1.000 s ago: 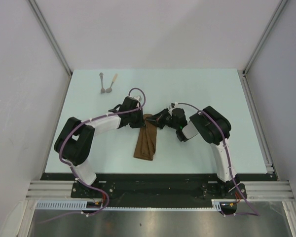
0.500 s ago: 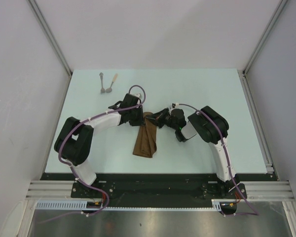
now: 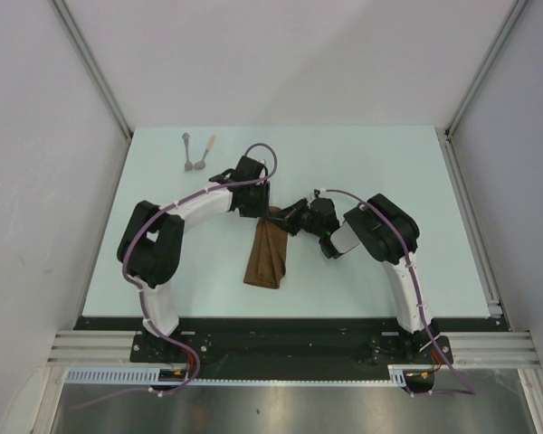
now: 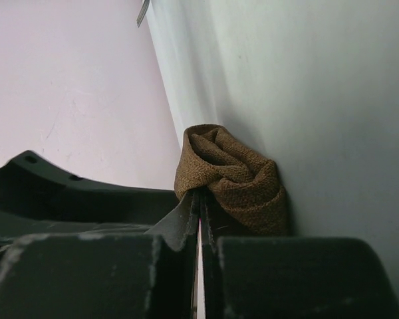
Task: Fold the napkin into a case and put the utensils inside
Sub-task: Stuff the top corner of the smaller-rectangle-folded napkin at the center of the board.
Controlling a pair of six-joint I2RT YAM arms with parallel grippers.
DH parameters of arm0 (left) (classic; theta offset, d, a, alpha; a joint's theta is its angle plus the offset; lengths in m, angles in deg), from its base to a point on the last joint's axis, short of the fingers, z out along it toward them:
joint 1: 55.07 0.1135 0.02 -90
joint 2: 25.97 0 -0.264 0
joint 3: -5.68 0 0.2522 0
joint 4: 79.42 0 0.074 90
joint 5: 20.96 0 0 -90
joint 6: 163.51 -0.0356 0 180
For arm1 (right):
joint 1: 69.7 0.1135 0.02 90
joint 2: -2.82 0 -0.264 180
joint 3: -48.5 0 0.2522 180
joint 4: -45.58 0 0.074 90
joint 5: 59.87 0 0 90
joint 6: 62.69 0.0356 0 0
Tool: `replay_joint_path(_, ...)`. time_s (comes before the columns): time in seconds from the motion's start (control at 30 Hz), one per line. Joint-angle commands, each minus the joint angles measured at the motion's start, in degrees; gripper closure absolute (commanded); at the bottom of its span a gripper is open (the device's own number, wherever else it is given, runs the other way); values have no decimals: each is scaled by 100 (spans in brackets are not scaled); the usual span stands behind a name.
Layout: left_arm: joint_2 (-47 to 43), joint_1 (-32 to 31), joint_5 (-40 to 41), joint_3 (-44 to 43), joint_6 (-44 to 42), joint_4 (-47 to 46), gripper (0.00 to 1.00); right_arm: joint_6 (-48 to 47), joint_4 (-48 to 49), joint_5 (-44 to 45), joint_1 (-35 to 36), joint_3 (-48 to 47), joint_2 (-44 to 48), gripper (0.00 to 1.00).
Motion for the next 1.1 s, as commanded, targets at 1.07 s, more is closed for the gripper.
replay_joint_path(1.07, -316, -265, 174, 479, -166, -251, 96, 299, -729, 940, -10, -518, 106, 100)
